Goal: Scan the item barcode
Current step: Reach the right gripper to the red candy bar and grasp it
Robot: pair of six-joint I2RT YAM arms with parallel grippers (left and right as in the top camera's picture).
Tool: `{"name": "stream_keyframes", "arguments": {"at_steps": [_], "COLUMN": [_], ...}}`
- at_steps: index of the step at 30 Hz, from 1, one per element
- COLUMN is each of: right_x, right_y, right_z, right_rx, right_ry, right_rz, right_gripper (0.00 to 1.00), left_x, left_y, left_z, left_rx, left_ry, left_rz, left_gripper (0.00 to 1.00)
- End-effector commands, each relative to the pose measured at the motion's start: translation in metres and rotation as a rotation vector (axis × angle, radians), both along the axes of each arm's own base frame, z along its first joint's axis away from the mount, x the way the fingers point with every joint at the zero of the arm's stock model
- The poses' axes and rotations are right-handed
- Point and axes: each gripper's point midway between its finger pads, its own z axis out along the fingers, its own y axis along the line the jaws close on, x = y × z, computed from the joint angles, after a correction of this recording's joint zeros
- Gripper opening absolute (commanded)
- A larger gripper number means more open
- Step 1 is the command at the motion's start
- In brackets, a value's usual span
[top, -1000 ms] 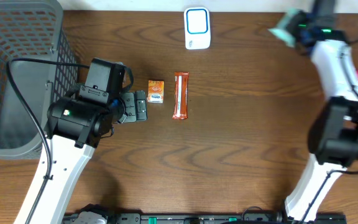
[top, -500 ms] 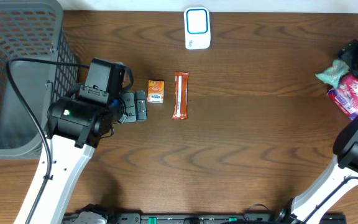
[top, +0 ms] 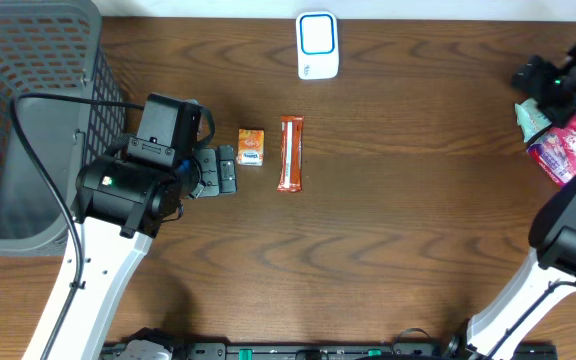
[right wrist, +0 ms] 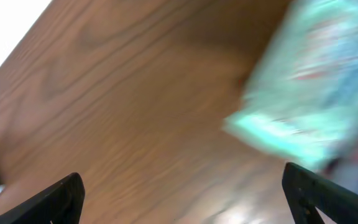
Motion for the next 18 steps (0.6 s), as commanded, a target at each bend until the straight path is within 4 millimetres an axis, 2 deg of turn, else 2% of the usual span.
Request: {"name": "stream_keyframes", "arguments": {"at_steps": [1,5,11,14,18], "right_x": [0.008,-0.003,-0.029,-0.038,-0.046], "right_y": [0.076,0.131,0.234,0.284,0.331], "right_z": [0.007,0.001,-0.006,-0.007,-0.018], "right_rx": [0.162,0.208,0.228,0.201,0.083], "right_ry": [-0.04,0.036,0.15,0.156,0.184], "right_rz": [0.217,0.31,0.505,0.605,0.611], "right_gripper": [0.99,0.99,0.99,0.99,0.99], "left_x": [0.001,0.001,0.001,0.001,0.001], "left_y": [0.003,0.003,0.003,0.003,0.003], "left_z": [0.0,-0.001,0.0,-0.001,0.0], "left_rx": [0.011,0.011,0.011,0.011,0.011], "left_ry": [0.001,0.002,0.001,0.002,0.001], "left_rz": [0.005,0.005,0.005,0.005,0.005], "left_gripper": [0.98,0.98,0.98,0.98,0.98]}}
